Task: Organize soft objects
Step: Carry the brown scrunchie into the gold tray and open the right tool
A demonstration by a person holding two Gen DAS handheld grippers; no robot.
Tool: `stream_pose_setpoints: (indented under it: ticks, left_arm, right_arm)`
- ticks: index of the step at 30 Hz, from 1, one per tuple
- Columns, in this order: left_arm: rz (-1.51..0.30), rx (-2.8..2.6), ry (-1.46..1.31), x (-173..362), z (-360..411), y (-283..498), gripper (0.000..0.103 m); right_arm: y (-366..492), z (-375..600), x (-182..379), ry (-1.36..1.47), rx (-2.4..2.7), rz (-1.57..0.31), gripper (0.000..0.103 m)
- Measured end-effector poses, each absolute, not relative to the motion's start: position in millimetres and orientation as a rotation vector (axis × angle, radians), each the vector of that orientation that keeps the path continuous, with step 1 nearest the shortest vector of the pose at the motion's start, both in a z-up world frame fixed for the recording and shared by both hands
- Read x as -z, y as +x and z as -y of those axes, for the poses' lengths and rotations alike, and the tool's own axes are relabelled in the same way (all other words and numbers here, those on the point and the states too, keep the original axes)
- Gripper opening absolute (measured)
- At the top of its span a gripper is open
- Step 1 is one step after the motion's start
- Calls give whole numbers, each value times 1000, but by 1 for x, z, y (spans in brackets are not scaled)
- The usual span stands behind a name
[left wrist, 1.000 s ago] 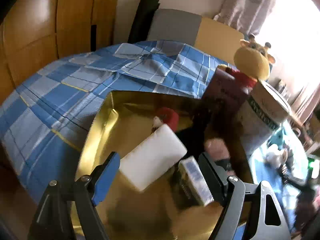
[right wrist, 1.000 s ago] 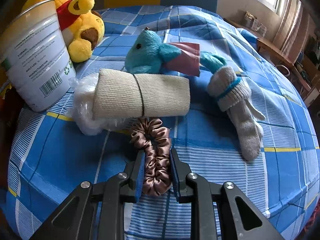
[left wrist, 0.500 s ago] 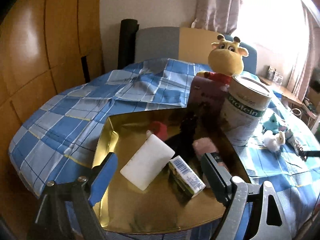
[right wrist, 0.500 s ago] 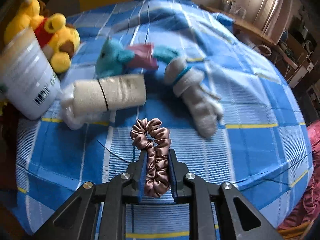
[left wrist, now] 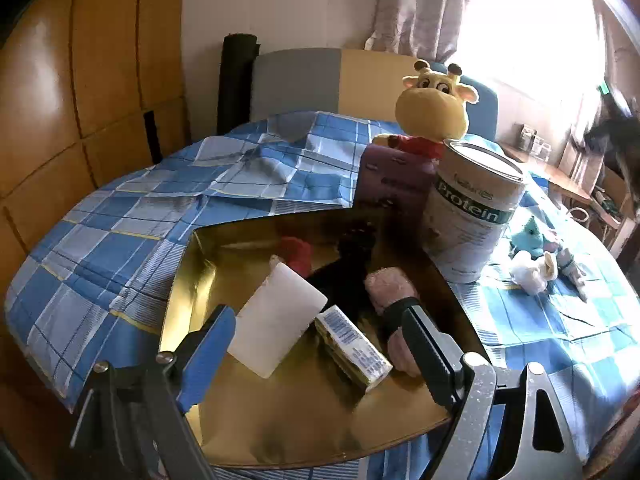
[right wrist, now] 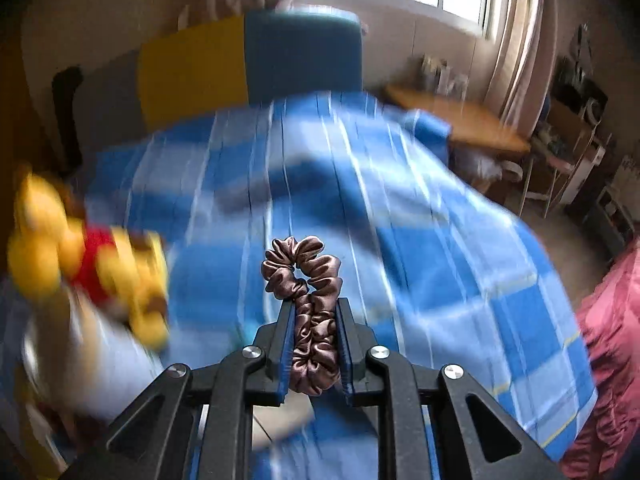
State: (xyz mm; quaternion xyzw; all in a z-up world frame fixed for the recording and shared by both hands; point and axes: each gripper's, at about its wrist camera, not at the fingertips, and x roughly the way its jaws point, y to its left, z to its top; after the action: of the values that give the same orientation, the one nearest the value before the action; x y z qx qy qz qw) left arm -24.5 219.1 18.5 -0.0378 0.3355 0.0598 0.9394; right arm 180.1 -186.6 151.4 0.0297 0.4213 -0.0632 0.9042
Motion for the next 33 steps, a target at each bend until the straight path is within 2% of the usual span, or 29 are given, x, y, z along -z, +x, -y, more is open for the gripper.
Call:
stream_pose_setpoints:
  ticks: [5, 8, 12, 15, 20, 29, 33]
  left_arm:
    - [-696, -105, -78, -15, -217, -22, 86]
    - [-706, -99, -81, -12, -216, -21, 86]
    - [-717, -101, -89, -8, -218, -23, 86]
    - [-722, -110, -96, -6, -221, -24, 86]
    - [-725, -136, -110, -4, -228, -29, 86]
    - [-721, -200, -143, -1, -246, -40, 86]
    - [-732, -221, -159, 3, -253, -44, 87]
  right_arm:
    - [222, 113, -252, 66, 20, -683, 18]
    - [225, 50, -290, 7, -126, -594, 18]
    - [204, -48, -297, -121, -397, -553, 18]
    - [179, -99, -268, -215, -551, -598, 18]
    - [122, -164, -175, -360, -730, -768, 18]
    - [55, -181, -32, -327, -816, -1045, 18]
    - [43, -173, 5, -318, -759, -1107, 18]
